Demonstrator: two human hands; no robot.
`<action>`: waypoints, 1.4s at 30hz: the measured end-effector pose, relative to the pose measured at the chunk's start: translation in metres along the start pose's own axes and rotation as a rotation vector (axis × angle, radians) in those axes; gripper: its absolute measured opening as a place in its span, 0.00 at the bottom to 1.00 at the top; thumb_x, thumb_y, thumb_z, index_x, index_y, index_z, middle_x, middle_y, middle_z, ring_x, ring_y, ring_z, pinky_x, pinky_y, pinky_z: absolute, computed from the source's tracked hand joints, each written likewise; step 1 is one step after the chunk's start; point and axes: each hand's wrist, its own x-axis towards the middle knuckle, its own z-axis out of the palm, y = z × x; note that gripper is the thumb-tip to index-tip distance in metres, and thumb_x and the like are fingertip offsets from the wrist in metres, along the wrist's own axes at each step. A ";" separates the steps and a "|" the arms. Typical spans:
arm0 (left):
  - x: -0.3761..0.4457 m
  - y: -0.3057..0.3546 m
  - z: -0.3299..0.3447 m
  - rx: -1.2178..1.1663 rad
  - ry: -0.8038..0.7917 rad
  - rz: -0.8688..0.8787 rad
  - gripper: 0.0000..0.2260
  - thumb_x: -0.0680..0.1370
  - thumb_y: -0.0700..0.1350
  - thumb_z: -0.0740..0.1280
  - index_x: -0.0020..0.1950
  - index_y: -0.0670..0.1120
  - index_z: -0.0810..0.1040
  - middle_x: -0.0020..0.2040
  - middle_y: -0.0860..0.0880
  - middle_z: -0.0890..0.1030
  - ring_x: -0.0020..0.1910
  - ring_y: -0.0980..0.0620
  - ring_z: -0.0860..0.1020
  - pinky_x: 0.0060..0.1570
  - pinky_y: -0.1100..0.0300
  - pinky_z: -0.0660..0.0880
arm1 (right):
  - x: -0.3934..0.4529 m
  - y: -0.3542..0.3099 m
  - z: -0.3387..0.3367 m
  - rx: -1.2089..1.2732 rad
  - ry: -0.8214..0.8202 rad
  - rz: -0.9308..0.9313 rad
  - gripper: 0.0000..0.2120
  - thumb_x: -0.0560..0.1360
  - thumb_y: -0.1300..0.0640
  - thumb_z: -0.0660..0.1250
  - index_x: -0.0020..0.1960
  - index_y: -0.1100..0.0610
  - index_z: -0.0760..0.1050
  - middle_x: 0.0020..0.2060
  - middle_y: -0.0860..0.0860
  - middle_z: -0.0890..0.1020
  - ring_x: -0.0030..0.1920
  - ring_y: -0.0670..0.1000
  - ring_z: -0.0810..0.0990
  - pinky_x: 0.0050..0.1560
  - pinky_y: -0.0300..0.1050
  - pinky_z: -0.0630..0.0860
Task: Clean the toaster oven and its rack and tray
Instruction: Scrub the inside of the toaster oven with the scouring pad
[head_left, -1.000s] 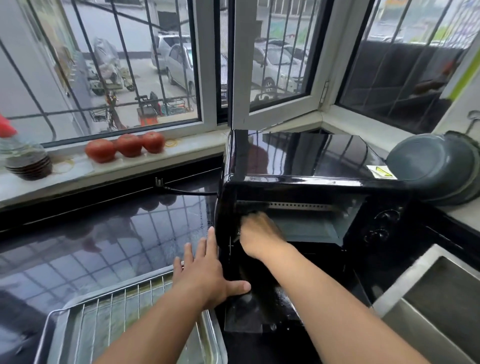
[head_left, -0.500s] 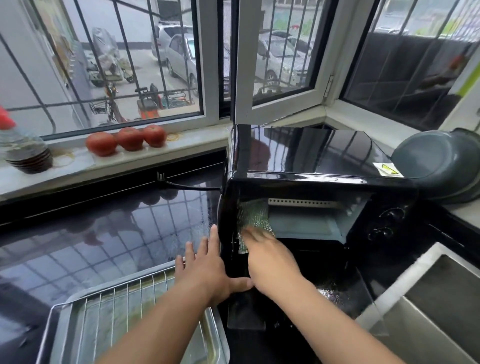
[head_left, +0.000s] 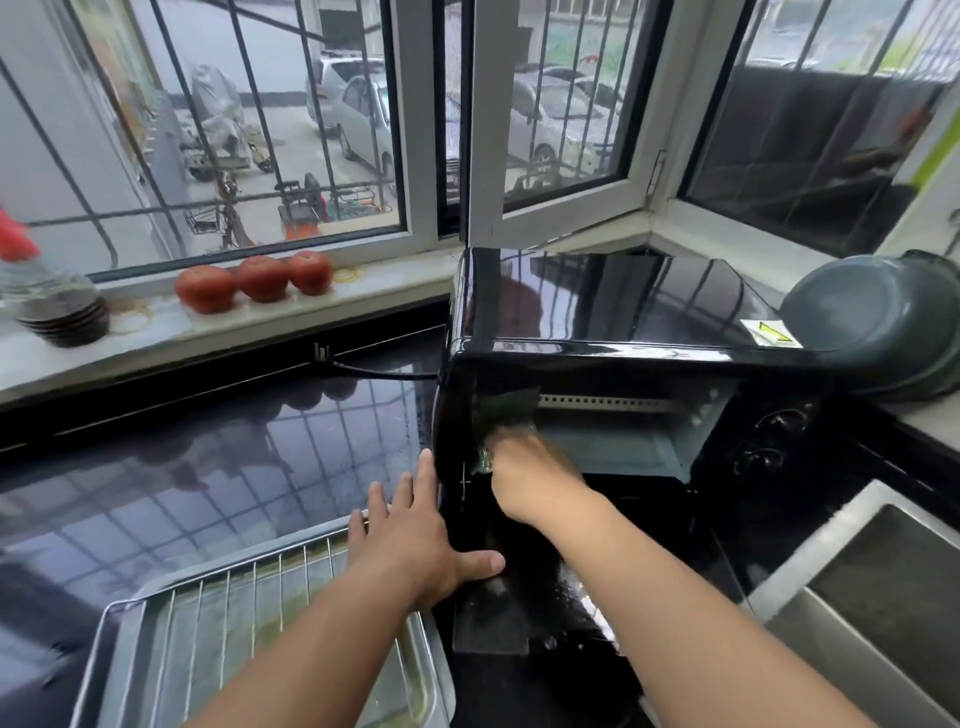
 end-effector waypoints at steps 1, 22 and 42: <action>-0.001 0.001 -0.001 -0.001 0.007 -0.001 0.61 0.71 0.71 0.71 0.79 0.55 0.25 0.85 0.49 0.41 0.83 0.41 0.37 0.81 0.41 0.41 | 0.007 -0.004 -0.002 -0.024 -0.008 0.013 0.18 0.76 0.65 0.57 0.62 0.56 0.75 0.62 0.55 0.77 0.61 0.58 0.76 0.55 0.51 0.77; -0.008 0.005 0.001 0.046 0.024 -0.020 0.58 0.73 0.72 0.69 0.81 0.53 0.27 0.85 0.49 0.42 0.83 0.41 0.38 0.81 0.41 0.42 | -0.014 0.009 0.016 -0.077 0.098 -0.045 0.33 0.74 0.64 0.65 0.77 0.56 0.61 0.75 0.52 0.62 0.76 0.53 0.59 0.73 0.47 0.60; -0.005 0.003 0.006 0.066 0.024 -0.020 0.57 0.72 0.74 0.67 0.81 0.55 0.28 0.85 0.50 0.43 0.83 0.41 0.38 0.81 0.41 0.43 | -0.025 -0.005 0.003 0.002 0.016 -0.088 0.27 0.75 0.65 0.64 0.73 0.54 0.67 0.72 0.53 0.68 0.72 0.56 0.65 0.70 0.52 0.67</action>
